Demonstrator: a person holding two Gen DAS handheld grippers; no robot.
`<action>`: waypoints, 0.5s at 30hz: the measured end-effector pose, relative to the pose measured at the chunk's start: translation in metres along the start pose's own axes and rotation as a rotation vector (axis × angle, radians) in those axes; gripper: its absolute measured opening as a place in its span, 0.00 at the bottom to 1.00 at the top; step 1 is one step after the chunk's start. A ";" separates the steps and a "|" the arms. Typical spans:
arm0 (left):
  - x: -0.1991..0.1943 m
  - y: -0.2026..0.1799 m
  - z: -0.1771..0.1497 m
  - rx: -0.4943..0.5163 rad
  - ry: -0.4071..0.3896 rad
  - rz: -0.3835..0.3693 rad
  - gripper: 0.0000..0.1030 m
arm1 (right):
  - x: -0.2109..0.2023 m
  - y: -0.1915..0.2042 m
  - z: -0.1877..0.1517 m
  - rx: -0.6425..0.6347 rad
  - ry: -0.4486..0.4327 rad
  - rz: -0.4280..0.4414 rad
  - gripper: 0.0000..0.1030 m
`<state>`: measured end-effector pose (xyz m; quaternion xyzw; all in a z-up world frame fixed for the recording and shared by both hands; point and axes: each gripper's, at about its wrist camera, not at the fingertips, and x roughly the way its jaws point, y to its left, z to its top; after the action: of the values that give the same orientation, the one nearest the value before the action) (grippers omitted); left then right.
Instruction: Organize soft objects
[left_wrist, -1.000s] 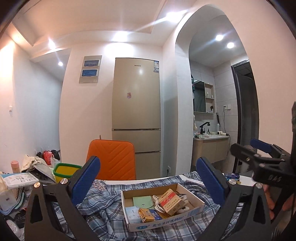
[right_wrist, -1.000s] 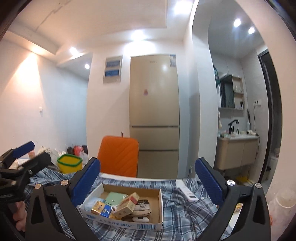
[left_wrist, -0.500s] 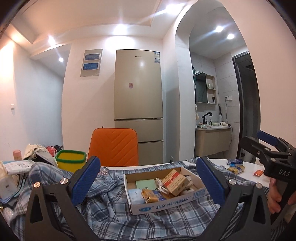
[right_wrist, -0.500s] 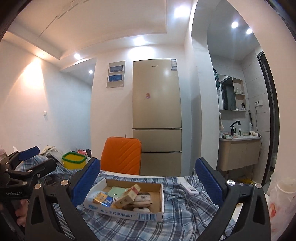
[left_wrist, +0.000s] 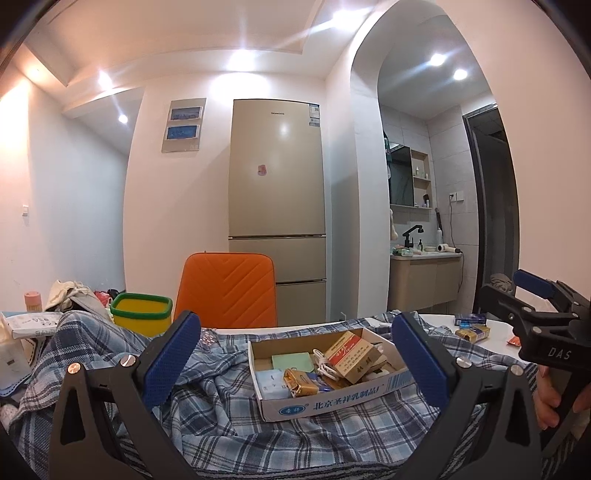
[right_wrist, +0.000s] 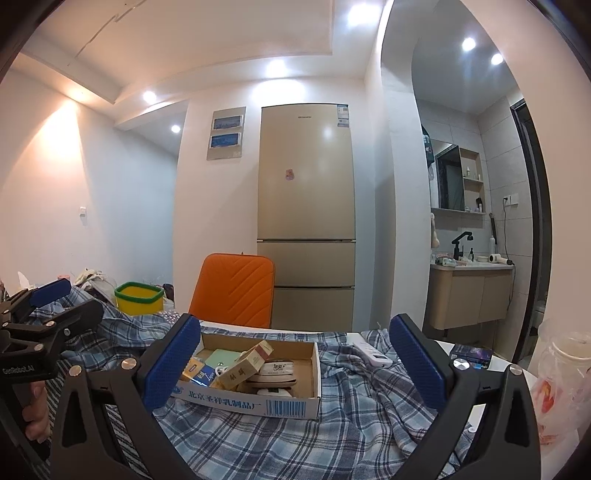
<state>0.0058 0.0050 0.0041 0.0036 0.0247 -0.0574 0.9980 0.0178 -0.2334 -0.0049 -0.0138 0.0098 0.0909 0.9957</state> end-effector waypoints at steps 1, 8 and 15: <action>0.000 0.000 -0.001 0.001 0.000 0.000 1.00 | 0.001 0.000 0.000 0.000 0.003 -0.003 1.00; -0.003 -0.001 -0.001 0.000 -0.020 0.012 1.00 | 0.004 0.001 0.001 -0.012 0.018 -0.018 1.00; -0.004 0.001 -0.002 -0.001 -0.025 0.017 1.00 | 0.004 0.000 0.001 -0.013 0.012 -0.018 1.00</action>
<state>0.0017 0.0069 0.0026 0.0024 0.0120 -0.0488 0.9987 0.0215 -0.2324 -0.0038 -0.0211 0.0148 0.0822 0.9963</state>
